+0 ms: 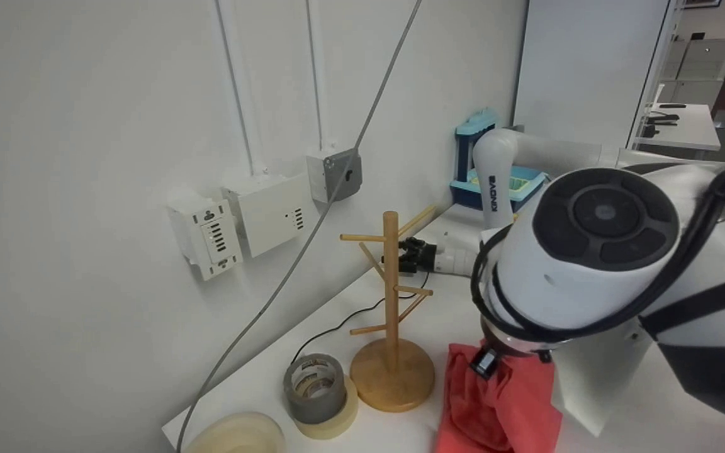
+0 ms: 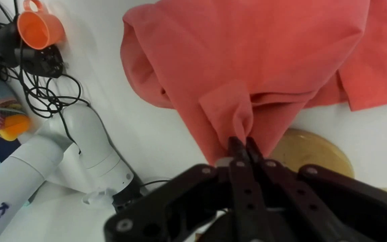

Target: Fold the sweatshirt in half

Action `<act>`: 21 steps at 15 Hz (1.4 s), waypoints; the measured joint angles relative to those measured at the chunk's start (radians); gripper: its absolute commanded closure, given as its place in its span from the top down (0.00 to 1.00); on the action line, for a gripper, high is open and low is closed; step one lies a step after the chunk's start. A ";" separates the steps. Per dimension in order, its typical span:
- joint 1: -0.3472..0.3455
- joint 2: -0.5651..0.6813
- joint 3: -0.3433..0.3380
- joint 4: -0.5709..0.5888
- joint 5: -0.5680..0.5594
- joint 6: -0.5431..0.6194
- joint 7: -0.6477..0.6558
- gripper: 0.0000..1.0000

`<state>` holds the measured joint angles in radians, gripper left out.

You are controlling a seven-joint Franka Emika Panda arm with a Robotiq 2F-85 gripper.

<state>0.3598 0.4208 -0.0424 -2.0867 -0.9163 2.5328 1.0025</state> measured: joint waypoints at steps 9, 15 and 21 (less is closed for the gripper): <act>-0.052 0.142 0.029 0.060 0.032 0.138 0.179 0.43; -0.086 0.185 0.031 0.056 0.172 0.194 0.072 0.89; -0.095 0.124 0.064 -0.018 0.435 0.152 -0.195 1.00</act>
<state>0.2649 0.5450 0.0213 -2.1043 -0.4814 2.6849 0.8080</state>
